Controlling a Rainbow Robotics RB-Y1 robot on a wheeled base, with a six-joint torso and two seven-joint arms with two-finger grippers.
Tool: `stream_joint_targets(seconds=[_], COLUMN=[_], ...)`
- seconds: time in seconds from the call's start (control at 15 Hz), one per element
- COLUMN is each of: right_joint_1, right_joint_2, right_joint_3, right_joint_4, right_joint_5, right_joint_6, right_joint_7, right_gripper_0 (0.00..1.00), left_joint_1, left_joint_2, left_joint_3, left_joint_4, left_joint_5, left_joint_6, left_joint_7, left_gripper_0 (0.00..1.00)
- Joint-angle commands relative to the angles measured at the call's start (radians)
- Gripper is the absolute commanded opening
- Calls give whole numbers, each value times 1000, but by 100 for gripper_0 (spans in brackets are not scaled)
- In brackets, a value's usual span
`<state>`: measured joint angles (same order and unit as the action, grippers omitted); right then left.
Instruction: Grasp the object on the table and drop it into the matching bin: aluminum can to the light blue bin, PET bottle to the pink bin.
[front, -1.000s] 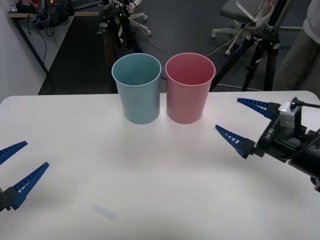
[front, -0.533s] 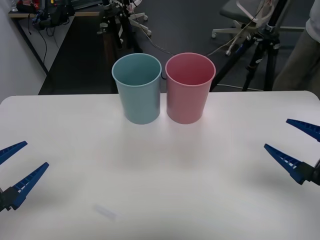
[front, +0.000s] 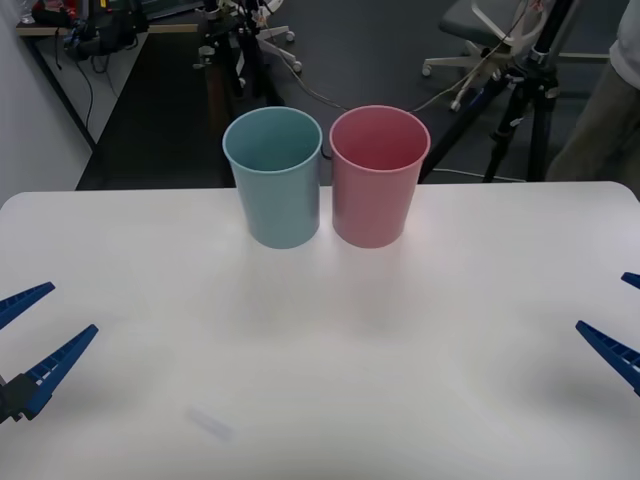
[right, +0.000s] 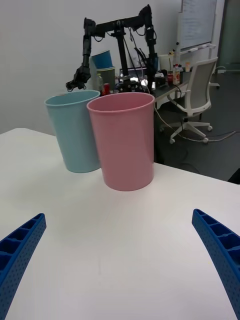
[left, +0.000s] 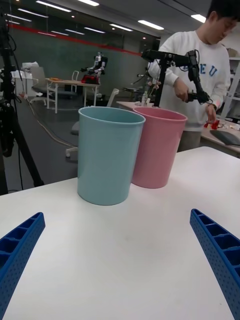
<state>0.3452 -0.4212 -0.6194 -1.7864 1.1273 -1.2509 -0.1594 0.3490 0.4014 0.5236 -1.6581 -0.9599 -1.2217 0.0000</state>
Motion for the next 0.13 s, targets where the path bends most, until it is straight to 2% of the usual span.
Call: stream_joint_targets(seconds=[0.07,0.13], right_joint_1=[3,3], right_joint_2=[1,1], right_joint_3=[0,0], right_joint_4=[-1,-1], right_joint_5=[0,0], right_joint_6=[2,2], right_joint_7=[1,1], right_gripper_0=[100,100], left_joint_1=[0,0], left_joint_2=[0,0], left_joint_3=[0,0], left_joint_4=[0,0], left_joint_5=[0,0], left_joint_6=[0,0], left_joint_7=[0,0], left_gripper_0=[100,100])
